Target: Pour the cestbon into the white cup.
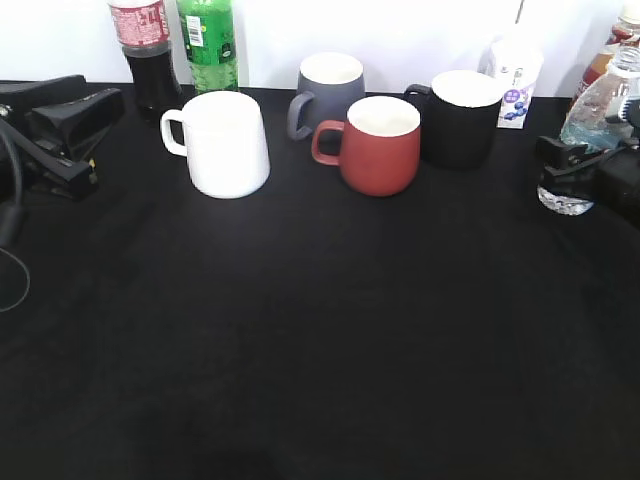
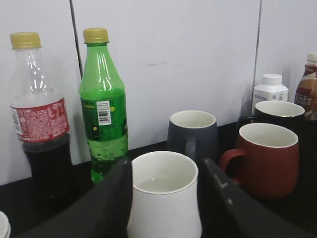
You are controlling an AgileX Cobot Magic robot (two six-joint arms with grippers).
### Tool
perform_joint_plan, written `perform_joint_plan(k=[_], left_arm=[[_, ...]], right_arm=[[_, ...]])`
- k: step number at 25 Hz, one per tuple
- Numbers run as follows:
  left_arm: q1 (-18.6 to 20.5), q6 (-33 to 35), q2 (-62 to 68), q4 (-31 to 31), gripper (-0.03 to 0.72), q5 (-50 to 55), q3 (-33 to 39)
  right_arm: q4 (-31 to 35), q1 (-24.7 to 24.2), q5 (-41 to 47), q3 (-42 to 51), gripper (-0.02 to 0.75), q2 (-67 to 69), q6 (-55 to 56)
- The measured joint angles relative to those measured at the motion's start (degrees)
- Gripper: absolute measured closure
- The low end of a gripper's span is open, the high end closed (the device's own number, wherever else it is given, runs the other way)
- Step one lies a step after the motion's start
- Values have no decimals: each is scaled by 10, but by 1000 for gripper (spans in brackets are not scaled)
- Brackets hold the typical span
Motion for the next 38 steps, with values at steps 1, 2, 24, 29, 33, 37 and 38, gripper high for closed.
perform_joint_plan(k=[1, 2, 24, 29, 33, 37, 38], left_arm=[[0, 0, 0, 0, 355, 0, 0], [0, 0, 0, 0, 355, 0, 0], [-186, -84, -260, -115, 356, 897, -192], [-190, -59, -520, -107, 356, 1097, -185], [-190, 10, -705, -170, 356, 1198, -122], [-190, 38, -793, -190, 356, 1193, -72], [-190, 39, -794, -190, 356, 1191, -70]], right_arm=[[-1, 0, 25, 0, 138, 0, 11], [-1, 0, 45, 0, 121, -4, 27], [35, 138, 718, 74, 143, -592, 164], [118, 199, 1029, 72, 143, -915, 66], [140, 200, 1278, 71, 143, -1137, 46], [100, 200, 1270, 79, 144, -1150, 44], [85, 200, 1241, 87, 144, -1150, 44]])
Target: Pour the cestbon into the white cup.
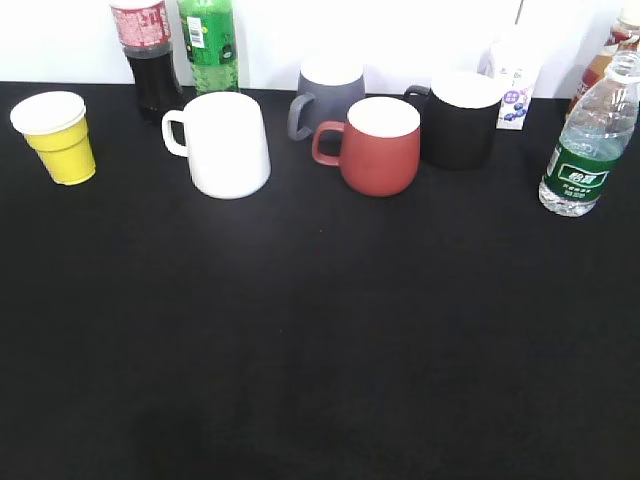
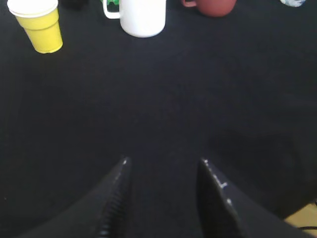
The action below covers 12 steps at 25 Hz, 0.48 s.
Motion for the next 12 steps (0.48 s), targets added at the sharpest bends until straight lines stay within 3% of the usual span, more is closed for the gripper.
perform_joint_plan(k=[2, 9, 12], left_arm=[[0, 10, -2, 0, 356, -1, 0], [0, 18, -2, 1, 356, -4, 0], [48, 18, -18, 1, 356, -5, 0]], right_arm=[[-9, 0, -40, 15, 144, 0, -1], [-11, 0, -46, 15, 144, 0, -1], [-11, -4, -46, 15, 144, 0, -1]])
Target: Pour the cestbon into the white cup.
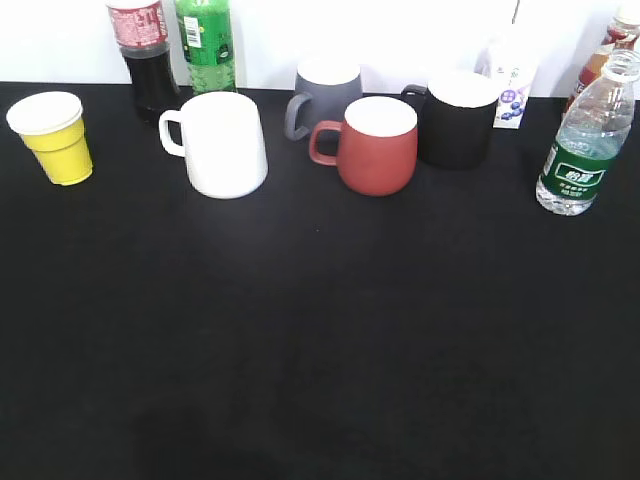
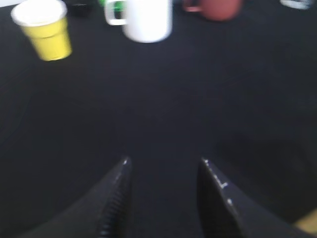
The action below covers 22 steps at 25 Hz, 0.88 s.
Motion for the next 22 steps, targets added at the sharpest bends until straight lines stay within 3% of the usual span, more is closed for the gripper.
perform_joint_plan(k=[2, 7, 9, 22], left_arm=[[55, 0, -13, 0, 356, 1, 1], [220, 0, -13, 0, 356, 1, 1], [256, 0, -13, 0, 356, 1, 1], [260, 0, -13, 0, 382, 1, 1]], right_arm=[[1, -34, -2, 0, 144, -1, 0], [8, -178, -3, 0, 144, -1, 0], [9, -198, -3, 0, 144, -1, 0], [10, -199, -4, 0, 145, -1, 0]])
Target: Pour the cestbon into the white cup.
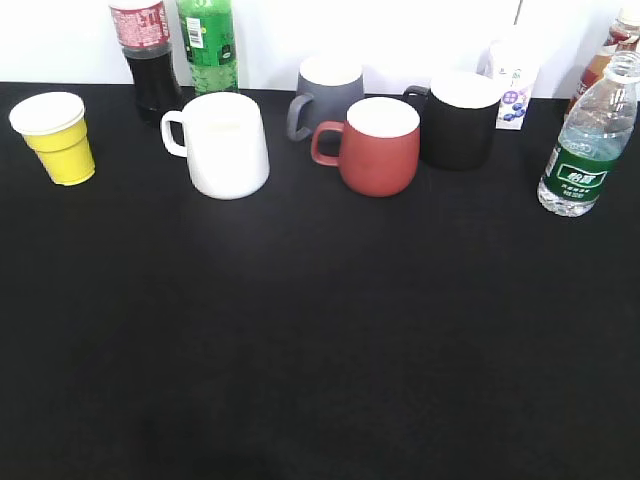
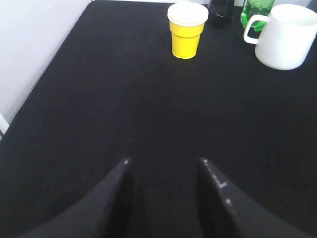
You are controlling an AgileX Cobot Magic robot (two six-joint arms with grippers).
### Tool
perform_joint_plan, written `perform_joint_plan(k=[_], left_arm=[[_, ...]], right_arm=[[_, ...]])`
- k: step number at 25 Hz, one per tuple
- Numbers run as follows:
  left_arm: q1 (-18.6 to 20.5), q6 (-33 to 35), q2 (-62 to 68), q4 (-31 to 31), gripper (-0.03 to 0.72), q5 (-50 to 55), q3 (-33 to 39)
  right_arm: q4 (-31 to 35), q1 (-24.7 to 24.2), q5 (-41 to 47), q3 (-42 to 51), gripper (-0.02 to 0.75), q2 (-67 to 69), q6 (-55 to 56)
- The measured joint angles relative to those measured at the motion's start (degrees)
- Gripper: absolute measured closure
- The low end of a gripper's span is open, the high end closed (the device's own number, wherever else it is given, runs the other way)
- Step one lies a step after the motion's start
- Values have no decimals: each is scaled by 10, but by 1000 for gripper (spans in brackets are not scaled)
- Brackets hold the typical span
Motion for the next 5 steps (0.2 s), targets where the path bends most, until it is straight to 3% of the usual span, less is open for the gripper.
perform_joint_plan(k=[5], left_arm=[[0, 0, 0, 0, 444, 0, 0]], right_arm=[[0, 0, 0, 0, 145, 0, 0]])
